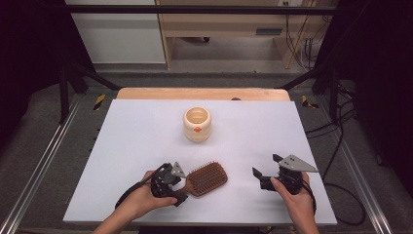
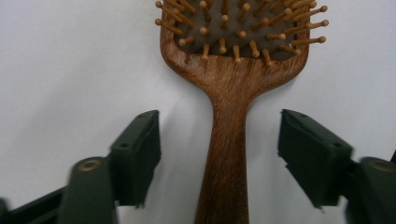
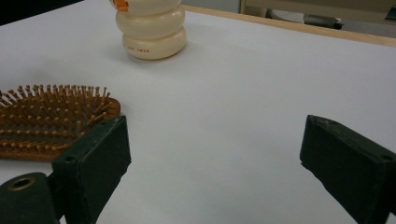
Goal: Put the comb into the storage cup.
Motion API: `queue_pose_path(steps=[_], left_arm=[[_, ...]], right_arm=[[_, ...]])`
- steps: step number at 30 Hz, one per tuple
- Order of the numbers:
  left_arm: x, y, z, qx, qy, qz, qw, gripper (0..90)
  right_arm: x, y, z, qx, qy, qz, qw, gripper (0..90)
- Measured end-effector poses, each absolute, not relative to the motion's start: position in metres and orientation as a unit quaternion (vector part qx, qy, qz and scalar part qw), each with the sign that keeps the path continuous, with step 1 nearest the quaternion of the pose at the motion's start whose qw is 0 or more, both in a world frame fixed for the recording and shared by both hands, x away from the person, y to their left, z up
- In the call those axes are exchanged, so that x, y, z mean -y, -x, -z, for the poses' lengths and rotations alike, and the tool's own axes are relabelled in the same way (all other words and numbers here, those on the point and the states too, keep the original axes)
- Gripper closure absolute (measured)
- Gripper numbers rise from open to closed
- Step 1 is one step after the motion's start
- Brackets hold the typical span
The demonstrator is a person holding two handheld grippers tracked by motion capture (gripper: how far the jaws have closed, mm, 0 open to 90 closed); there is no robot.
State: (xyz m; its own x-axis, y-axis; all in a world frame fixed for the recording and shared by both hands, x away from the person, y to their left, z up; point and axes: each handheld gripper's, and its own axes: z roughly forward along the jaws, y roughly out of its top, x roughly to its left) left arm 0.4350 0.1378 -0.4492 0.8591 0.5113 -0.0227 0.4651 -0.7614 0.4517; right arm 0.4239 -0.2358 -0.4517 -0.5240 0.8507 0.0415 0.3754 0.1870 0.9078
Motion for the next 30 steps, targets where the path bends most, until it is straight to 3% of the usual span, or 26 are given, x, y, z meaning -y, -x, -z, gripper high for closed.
queue_pose_path(steps=[3,10,30], left_arm=[[-0.137,-0.436,0.449,-0.263,-0.938,-0.043,0.224,42.1],[-0.134,-0.44,0.448,-0.251,-0.944,-0.032,0.213,53.7],[-0.127,-0.44,0.451,-0.214,-0.957,-0.052,0.189,69.5]], right_arm=[[0.236,-0.424,0.452,-0.729,-0.42,-0.48,0.247,9.2],[0.235,-0.424,0.452,-0.731,-0.42,-0.479,0.244,9.7],[0.234,-0.425,0.454,-0.734,-0.422,-0.477,0.238,10.0]])
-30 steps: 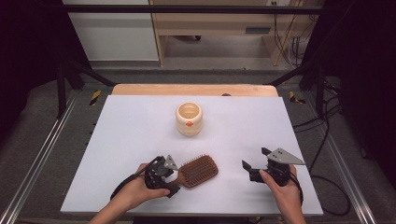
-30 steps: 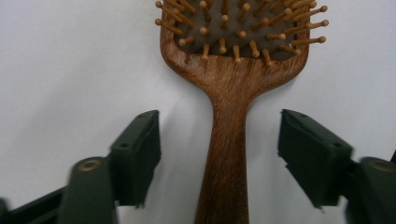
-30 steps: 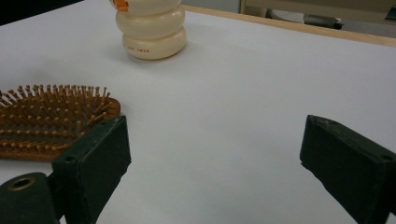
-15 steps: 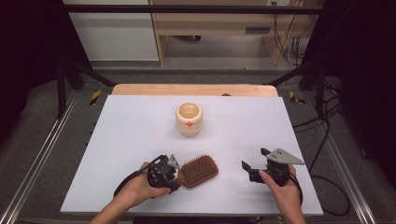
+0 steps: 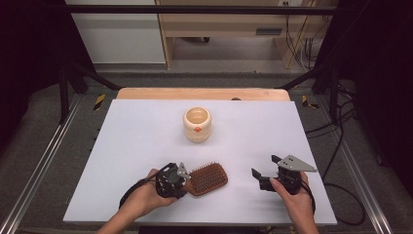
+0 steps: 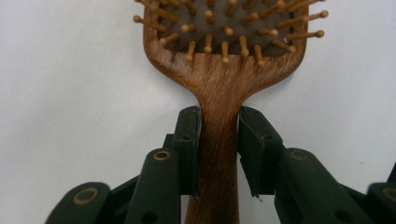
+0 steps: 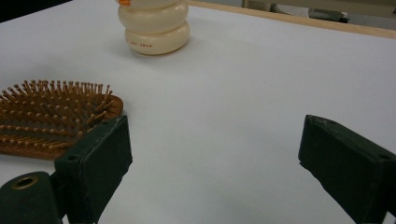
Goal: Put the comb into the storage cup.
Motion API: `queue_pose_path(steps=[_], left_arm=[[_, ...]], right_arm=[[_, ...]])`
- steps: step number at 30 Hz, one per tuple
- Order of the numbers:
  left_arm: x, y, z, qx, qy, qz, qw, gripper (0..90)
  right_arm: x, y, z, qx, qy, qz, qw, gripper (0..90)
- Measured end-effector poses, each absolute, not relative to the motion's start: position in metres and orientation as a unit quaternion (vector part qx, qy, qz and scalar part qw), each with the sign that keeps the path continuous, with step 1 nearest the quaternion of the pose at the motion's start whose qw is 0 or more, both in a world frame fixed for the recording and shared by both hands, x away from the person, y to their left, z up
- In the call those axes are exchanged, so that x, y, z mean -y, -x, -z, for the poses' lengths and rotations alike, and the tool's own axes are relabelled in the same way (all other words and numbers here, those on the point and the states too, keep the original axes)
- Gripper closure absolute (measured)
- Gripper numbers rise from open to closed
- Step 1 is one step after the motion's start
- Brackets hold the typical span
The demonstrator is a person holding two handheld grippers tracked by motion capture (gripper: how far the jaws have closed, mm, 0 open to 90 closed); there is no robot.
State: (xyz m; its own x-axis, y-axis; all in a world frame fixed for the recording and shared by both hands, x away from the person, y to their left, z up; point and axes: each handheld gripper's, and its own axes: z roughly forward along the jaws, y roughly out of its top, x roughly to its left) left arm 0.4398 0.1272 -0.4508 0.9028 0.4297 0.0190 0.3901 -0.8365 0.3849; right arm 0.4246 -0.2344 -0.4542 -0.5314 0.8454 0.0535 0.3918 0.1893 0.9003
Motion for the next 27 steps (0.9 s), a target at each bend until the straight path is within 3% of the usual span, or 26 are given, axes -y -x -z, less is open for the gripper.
queue_pose_path(steps=[10,20,27], left_arm=[[-0.12,-0.435,0.45,-0.214,-0.959,-0.071,0.17,72.2],[-0.129,-0.434,0.451,-0.232,-0.95,-0.068,0.2,72.4],[-0.135,-0.434,0.442,-0.229,-0.943,-0.102,0.219,72.4]], right_arm=[[0.232,-0.425,0.455,-0.736,-0.42,-0.475,0.235,10.2],[0.233,-0.425,0.455,-0.736,-0.421,-0.477,0.233,10.3],[0.232,-0.424,0.454,-0.734,-0.42,-0.481,0.233,10.3]])
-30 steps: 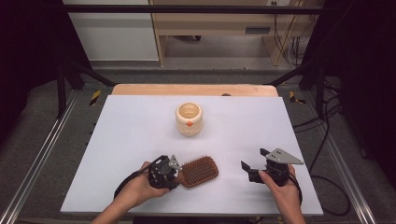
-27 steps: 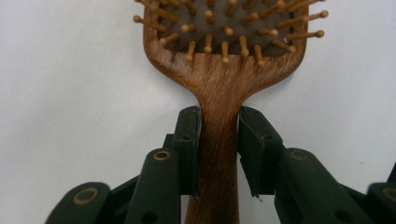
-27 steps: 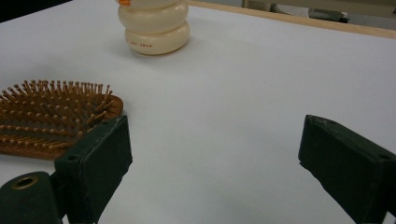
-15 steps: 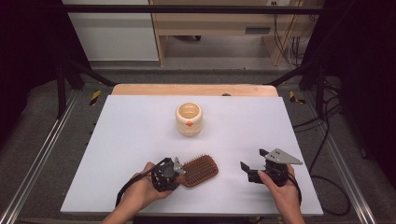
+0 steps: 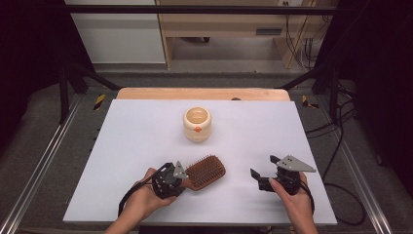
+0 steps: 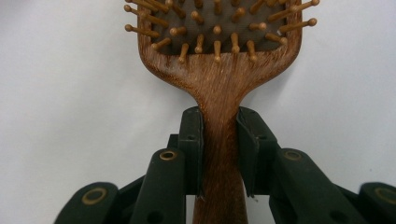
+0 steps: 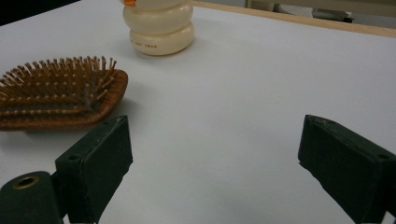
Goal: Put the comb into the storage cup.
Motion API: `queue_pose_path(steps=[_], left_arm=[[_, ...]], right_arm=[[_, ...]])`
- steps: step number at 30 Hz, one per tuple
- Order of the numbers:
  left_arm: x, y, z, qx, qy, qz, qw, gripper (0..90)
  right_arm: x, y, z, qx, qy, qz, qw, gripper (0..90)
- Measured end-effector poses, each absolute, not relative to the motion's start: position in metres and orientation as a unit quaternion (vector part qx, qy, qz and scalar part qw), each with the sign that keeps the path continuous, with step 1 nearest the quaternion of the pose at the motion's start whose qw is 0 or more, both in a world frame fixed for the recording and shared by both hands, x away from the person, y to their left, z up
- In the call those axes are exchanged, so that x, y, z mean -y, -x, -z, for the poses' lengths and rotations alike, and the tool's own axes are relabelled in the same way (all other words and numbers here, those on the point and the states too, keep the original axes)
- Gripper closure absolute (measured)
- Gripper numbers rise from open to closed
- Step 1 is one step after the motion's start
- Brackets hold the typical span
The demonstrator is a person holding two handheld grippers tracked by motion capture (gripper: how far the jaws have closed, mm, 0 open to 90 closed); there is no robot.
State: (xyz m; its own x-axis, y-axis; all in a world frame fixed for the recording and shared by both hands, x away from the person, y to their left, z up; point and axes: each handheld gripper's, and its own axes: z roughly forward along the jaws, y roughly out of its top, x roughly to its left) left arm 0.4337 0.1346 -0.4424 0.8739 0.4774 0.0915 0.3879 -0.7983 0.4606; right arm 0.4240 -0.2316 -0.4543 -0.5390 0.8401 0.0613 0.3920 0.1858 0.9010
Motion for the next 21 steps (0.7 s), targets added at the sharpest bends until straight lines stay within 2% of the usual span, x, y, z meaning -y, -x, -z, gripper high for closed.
queue_pose_path(steps=[9,14,21], left_arm=[[-0.143,-0.434,0.438,-0.231,-0.92,-0.165,0.271,72.4],[-0.157,-0.438,0.438,-0.257,-0.89,-0.205,0.315,72.4],[-0.172,-0.441,0.438,-0.268,-0.871,-0.223,0.347,72.4]], right_arm=[[0.228,-0.423,0.454,-0.73,-0.419,-0.491,0.226,10.0],[0.221,-0.42,0.451,-0.73,-0.41,-0.497,0.227,10.0],[0.214,-0.419,0.449,-0.722,-0.408,-0.514,0.217,9.7]])
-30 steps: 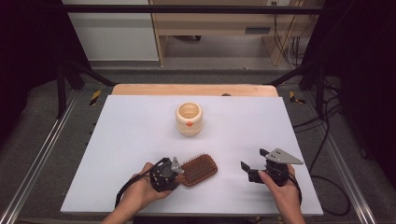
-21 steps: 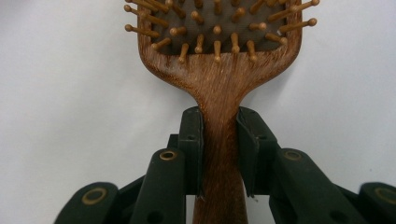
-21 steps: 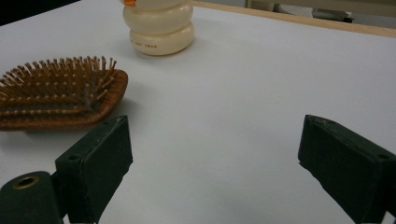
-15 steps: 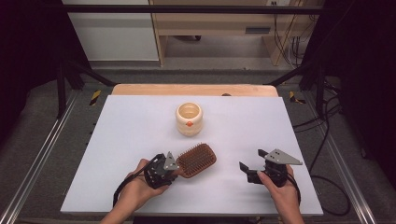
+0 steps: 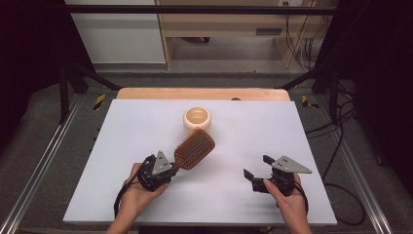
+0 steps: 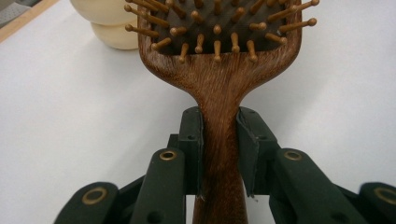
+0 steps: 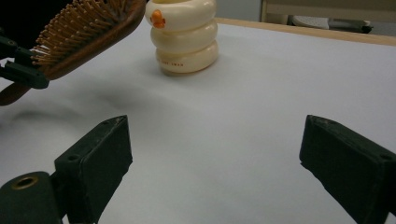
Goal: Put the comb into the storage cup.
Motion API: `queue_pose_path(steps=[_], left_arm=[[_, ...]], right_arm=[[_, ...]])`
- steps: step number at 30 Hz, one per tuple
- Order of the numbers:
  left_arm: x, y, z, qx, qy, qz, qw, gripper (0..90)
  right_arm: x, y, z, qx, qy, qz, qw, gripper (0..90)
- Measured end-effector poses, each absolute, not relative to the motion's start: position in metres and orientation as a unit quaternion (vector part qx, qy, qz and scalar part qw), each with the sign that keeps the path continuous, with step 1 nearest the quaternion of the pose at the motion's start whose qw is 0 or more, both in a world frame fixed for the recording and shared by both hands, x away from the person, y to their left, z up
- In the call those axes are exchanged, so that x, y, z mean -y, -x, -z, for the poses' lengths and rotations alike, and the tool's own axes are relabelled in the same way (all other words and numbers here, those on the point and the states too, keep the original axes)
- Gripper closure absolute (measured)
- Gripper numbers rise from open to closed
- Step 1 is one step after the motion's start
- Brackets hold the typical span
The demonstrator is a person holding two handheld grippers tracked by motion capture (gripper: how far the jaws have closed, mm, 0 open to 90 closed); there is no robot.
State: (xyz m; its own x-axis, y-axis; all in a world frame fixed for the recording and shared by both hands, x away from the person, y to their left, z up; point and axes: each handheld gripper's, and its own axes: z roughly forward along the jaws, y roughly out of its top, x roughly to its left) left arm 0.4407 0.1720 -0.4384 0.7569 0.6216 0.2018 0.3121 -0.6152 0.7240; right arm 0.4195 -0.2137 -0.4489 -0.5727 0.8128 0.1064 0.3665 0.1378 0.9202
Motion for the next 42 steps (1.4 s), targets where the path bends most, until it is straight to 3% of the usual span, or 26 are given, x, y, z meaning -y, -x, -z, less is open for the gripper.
queue_pose_path(steps=[11,25,42], left_arm=[[-0.182,-0.442,0.442,-0.25,-0.865,-0.209,0.382,72.4],[-0.191,-0.436,0.437,-0.244,-0.838,-0.249,0.42,72.4],[-0.192,-0.426,0.434,-0.245,-0.819,-0.273,0.441,72.4]], right_arm=[[0.188,-0.423,0.448,-0.723,-0.396,-0.529,0.201,10.2],[0.16,-0.418,0.435,-0.707,-0.388,-0.559,0.193,9.4],[0.115,-0.427,0.414,-0.694,-0.385,-0.591,0.142,8.5]])
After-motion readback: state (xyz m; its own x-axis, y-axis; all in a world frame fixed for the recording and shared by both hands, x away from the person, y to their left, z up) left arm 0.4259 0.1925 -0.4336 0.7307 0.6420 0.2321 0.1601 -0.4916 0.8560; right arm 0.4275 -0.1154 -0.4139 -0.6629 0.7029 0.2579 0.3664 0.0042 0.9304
